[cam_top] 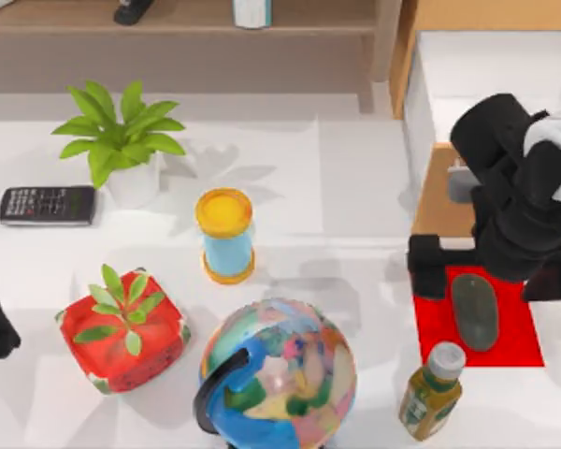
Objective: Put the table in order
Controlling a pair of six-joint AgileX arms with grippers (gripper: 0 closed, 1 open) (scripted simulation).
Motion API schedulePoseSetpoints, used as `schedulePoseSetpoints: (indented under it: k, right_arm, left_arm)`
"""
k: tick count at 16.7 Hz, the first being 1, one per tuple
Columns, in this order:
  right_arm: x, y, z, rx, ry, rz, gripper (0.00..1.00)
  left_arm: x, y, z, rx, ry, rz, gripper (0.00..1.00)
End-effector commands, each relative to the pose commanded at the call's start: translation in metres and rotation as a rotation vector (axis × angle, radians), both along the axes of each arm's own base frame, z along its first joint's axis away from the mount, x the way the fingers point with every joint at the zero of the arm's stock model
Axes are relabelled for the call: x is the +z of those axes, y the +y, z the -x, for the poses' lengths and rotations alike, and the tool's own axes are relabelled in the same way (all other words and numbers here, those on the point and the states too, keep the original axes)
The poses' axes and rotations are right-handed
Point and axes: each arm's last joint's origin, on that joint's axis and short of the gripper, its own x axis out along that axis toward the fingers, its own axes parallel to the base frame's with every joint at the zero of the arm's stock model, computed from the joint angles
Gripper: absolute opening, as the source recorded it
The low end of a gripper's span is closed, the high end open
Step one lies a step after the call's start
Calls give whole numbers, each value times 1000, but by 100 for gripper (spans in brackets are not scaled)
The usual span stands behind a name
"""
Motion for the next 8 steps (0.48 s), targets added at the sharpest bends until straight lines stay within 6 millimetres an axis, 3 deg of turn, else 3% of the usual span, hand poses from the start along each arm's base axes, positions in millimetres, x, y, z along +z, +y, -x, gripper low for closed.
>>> schedulePoseSetpoints:
  k: [4,8]
  right_arm:
    - [3,-2,9,96,-148,-27,100]
    - [-8,-6,26,279,-363,-30,100]
  left_arm:
    - [0,0,0,0,0,0,100]
    - [0,0,0,0,0,0,100]
